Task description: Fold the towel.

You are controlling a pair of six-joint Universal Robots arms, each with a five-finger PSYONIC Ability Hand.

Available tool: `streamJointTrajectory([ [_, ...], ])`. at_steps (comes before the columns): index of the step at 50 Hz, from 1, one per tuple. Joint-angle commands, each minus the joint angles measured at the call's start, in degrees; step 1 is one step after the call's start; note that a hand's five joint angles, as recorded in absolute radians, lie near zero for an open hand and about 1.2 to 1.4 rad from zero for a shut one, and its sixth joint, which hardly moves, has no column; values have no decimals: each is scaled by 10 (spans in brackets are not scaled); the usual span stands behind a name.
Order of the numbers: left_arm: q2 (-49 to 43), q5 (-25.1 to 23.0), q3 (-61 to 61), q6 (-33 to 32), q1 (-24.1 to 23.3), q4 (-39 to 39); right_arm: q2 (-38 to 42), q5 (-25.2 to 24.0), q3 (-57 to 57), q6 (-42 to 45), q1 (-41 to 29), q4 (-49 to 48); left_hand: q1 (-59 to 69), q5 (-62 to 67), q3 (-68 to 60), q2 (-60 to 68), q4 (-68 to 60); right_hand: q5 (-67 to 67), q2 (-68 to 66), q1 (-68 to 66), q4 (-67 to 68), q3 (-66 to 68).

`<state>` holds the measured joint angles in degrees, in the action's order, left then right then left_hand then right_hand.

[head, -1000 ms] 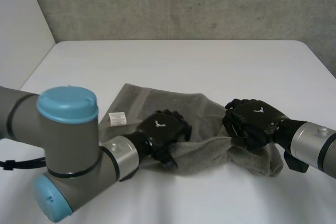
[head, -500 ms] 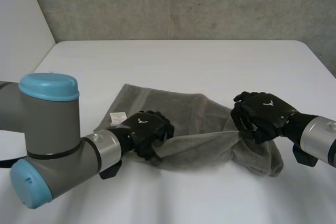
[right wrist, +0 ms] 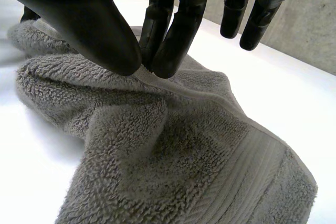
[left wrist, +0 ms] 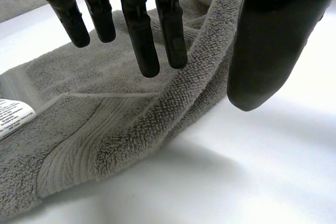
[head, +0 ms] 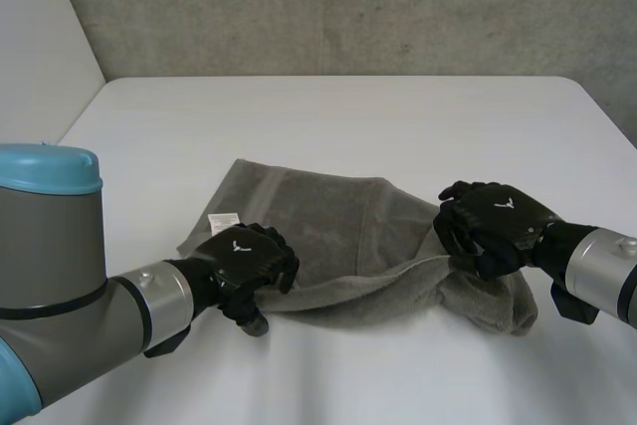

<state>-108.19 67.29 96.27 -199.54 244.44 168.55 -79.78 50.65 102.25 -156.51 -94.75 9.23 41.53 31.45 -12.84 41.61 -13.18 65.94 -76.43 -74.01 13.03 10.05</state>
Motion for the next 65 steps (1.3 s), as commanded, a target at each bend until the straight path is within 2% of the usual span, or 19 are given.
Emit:
streamJointTrajectory([
  [1,-10,-1,-7,4,-5,7,1,0,10,1,0,-6,-2,-1,28,-3,32,41,-36,-60,-30,-1],
  [4,-19,-2,-15,6,-7,19,2,0,10,1,1,-7,-69,-68,28,-70,32,41,-36,-60,-30,-1],
  [6,-33,0,-27,6,-13,44,2,0,9,1,1,-7,-232,-231,28,-233,32,41,-36,-60,-30,-1],
  [11,-47,3,-39,12,-18,84,2,0,10,1,1,-7,-313,-312,28,-313,32,41,-36,-60,-30,-1],
  [21,-101,6,-66,28,-37,122,5,-1,13,1,6,-11,-312,-311,28,-312,32,41,-36,-60,-30,-1],
  [23,-111,7,-70,26,-41,122,6,-1,12,1,7,-11,-286,-285,28,-287,32,41,-36,-60,-30,-1],
  [28,-127,13,-73,21,-48,101,7,0,6,2,10,-11,-83,-82,28,-84,32,41,-36,-60,-30,-1],
  [33,-127,21,-73,20,-46,85,7,1,-4,6,10,-10,-46,-45,28,-46,32,41,-36,-60,-30,-1],
  [34,-124,28,-74,20,-44,79,7,1,-4,6,10,-10,-6,-5,28,-7,32,41,-36,-60,-30,-1],
  [35,-121,35,-74,20,-41,74,7,1,-6,7,10,-10,143,144,28,142,32,41,-36,-60,-30,-1],
  [36,-120,35,-74,20,-41,74,7,2,-7,7,9,-9,144,145,28,144,32,41,-36,-60,-30,-1],
  [38,-120,41,-74,20,-38,72,7,3,-8,8,8,-9,347,348,28,346,32,41,-36,-60,-30,-1],
  [40,-118,45,-74,20,-35,71,7,5,-8,10,7,-9,384,385,28,384,32,41,-36,-60,-30,-1],
  [50,-93,68,-96,23,-9,72,42,14,-33,99,-2,11,385,386,28,384,32,41,-36,-60,-30,-1],
  [55,-109,65,-139,21,-10,78,105,16,-140,116,-24,47,385,386,28,384,32,41,-36,-60,-30,-1],
  [61,-164,84,-268,34,-17,178,149,54,-282,82,-82,9,385,386,28,384,32,41,-36,-60,-30,-1],
  [63,-164,99,-292,45,-21,217,149,103,-373,6,-106,-53,385,386,28,384,32,41,-36,-60,-30,-1],
  [64,-157,114,-308,65,-28,262,149,104,-374,6,-106,-54,385,386,28,384,32,41,-36,-60,-30,-1],
  [65,-137,125,-314,90,-38,312,138,119,-414,-47,-110,-84,385,386,28,384,32,41,-36,-60,-30,-1],
])
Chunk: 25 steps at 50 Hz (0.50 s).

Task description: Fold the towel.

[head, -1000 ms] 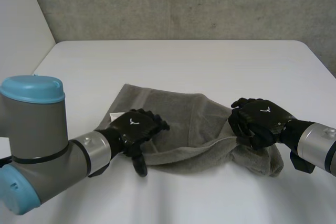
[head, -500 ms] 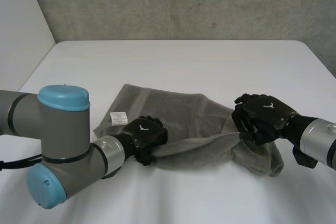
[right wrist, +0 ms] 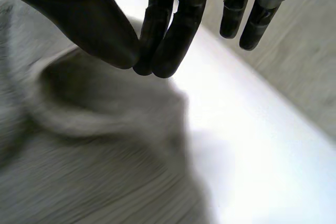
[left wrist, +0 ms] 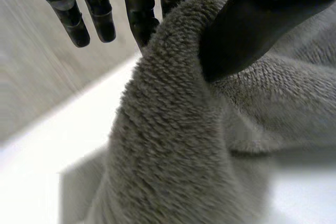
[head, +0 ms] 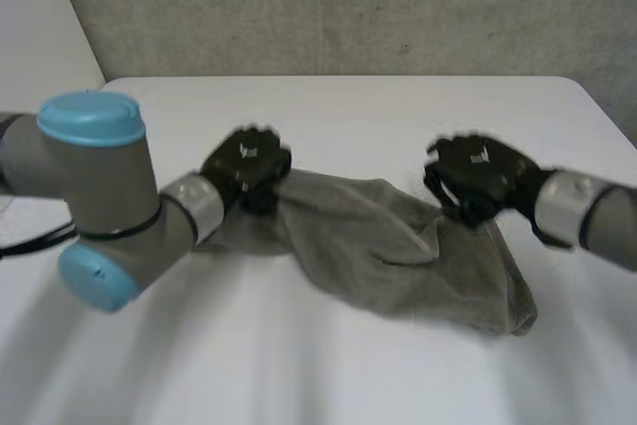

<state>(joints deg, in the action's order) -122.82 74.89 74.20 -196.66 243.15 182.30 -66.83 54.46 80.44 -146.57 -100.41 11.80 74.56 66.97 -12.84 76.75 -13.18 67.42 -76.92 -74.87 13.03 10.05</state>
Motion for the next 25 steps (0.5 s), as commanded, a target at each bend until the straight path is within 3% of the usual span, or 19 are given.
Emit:
streamJointTrajectory([
  [1,9,49,-93,61,-25,175,-13,92,-225,-203,-51,-140,54,30,28,33,32,26,-31,-51,-30,-1],
  [2,45,56,-92,89,-32,223,-13,92,-225,-203,-51,-140,54,30,28,33,32,26,-31,-51,-30,-1],
  [3,89,60,-85,119,-35,265,-41,90,-245,-259,-48,-161,54,30,28,33,32,26,-31,-51,-30,-1],
  [8,198,58,-50,192,-33,340,-113,72,-249,-384,-51,-199,54,30,28,33,32,26,-31,-51,-30,-1],
  [13,256,53,4,205,-37,343,-131,38,-203,-382,-60,-175,54,30,28,33,32,26,-31,-51,-30,-1],
  [14,256,53,4,205,-37,343,-133,22,-178,-369,-61,-150,54,30,28,33,32,-277,272,251,-30,-1],
  [15,268,53,30,206,-37,337,-133,22,-178,-369,-61,-150,54,30,28,33,32,-280,275,254,-30,-1],
  [16,275,53,57,206,-37,330,-131,15,-152,-345,-67,-129,54,30,28,33,32,-674,679,659,-30,-1],
  [17,275,53,57,206,-37,330,-125,12,-123,-309,-77,-114,54,30,28,33,32,-674,768,748,-30,-1],
  [23,283,53,163,203,-38,313,-77,29,-37,-188,-98,-105,54,30,28,33,32,-674,769,749,-30,-1],
  [25,288,53,189,203,-37,312,-48,62,1,-153,-100,-100,54,30,28,33,32,-674,769,749,-30,-1],
])
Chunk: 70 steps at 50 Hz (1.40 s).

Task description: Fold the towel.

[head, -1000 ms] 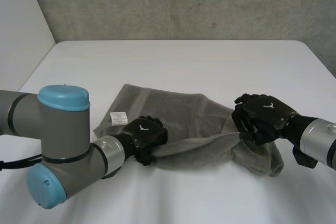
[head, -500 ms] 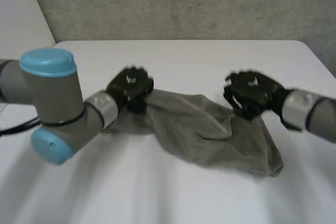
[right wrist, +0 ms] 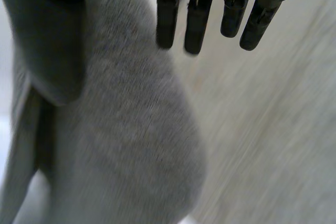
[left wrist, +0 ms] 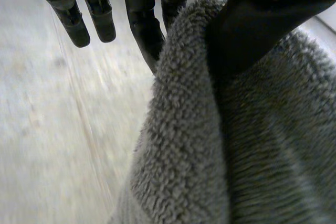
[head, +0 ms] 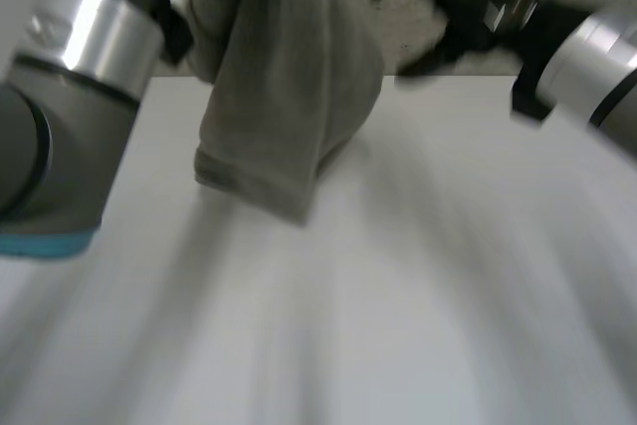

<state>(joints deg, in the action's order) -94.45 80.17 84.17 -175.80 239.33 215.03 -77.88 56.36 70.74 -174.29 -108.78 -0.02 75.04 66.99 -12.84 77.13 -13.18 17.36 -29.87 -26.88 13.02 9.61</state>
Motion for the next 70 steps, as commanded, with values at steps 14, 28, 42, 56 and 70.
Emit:
streamJointTrajectory([
  [14,83,0,188,-12,10,-37,149,83,173,54,-50,14,50,30,28,29,32,-174,250,220,-30,4],
  [28,66,9,70,-104,-6,-44,32,90,193,4,-71,19,50,30,28,29,32,-163,188,158,-30,4],
  [42,0,61,-28,-106,-34,-59,-70,84,274,7,-28,47,50,30,28,29,32,-159,184,154,-30,4],
  [56,-2,68,-43,-108,-47,-66,-82,56,322,-5,9,48,50,30,28,29,32,-72,97,67,-30,4],
  [70,-14,70,-59,-110,-47,-80,-106,42,341,-60,8,50,50,30,28,29,32,-13,38,8,-30,4],
])
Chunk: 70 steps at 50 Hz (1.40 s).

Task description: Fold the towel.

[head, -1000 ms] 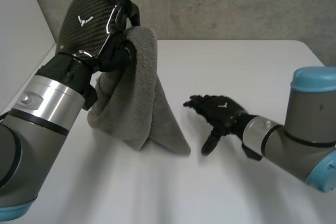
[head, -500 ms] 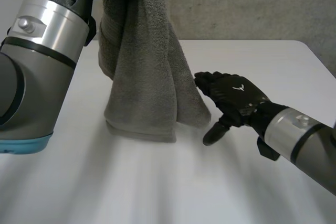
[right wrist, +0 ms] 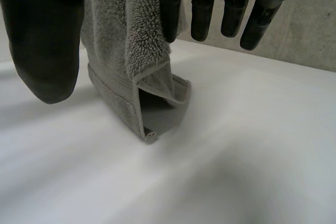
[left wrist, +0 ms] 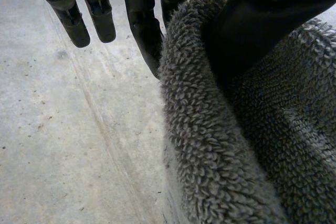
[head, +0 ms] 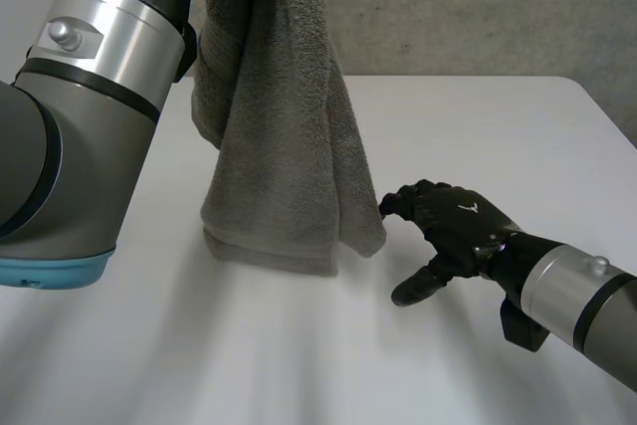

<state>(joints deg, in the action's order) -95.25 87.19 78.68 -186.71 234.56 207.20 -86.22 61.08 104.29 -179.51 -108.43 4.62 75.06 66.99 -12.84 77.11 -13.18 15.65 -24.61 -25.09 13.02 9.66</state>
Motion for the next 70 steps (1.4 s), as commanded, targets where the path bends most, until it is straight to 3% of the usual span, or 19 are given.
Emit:
streamJointTrajectory([
  [1,-10,0,-5,-1,1,-1,-25,-9,10,-5,6,6,49,30,28,29,32,4,-14,-10,-30,3],
  [9,-27,-2,11,-1,2,-7,-27,-39,37,9,9,19,49,30,28,29,32,-29,19,24,-30,3],
  [15,-56,-5,76,-1,1,-33,-29,-34,25,46,31,14,49,30,28,29,32,-78,68,73,-30,3],
  [19,-86,-7,118,-1,-2,-43,-25,-39,2,84,70,20,49,30,28,29,32,-157,175,180,-30,3],
  [20,-105,-9,138,-1,-8,-48,-21,-38,-4,88,73,22,-125,-145,28,-146,32,-157,224,229,-30,3],
  [21,-124,-9,148,-4,-16,-57,-21,-38,-4,88,73,22,-447,-466,28,-467,32,-157,224,229,-30,3],
  [22,-124,-9,148,-4,-16,-57,-18,-36,-7,91,73,21,-450,-469,28,-470,32,-157,246,251,-30,3],
  [23,-145,-7,152,-14,-24,-77,-18,-36,-8,91,73,21,-660,-670,28,-680,32,-157,246,251,-30,3],
  [31,-157,-4,143,-95,-17,-212,-11,-34,7,83,67,15,-655,-670,28,-676,32,-157,246,251,-30,3],
  [37,-87,-10,155,-122,37,-222,-32,-25,59,17,67,-35,-655,-670,28,-676,32,-157,229,234,-30,3],
  [43,-50,-15,150,-132,48,-226,-29,-14,81,-59,18,-65,-655,-670,28,-676,32,-157,191,196,-30,3],
  [45,-35,-39,151,-158,48,-237,-24,-11,81,-63,1,-70,-655,-670,28,-676,32,-157,181,185,-30,3],
  [54,-31,-103,175,-225,48,-290,32,43,51,-42,-61,-110,-655,-670,28,-676,32,-151,140,145,-30,3],
  [59,-33,-104,199,-225,49,-289,74,80,22,74,-91,-114,-655,-670,28,-676,32,-139,128,133,-30,3],
  [63,-32,-103,210,-223,55,-288,94,86,19,115,-88,-119,-655,-670,28,-676,32,-139,128,133,-30,3],
  [70,-22,-101,230,-201,79,-279,105,134,10,79,-87,-121,-655,-670,28,-676,32,-142,132,137,-30,3],
])
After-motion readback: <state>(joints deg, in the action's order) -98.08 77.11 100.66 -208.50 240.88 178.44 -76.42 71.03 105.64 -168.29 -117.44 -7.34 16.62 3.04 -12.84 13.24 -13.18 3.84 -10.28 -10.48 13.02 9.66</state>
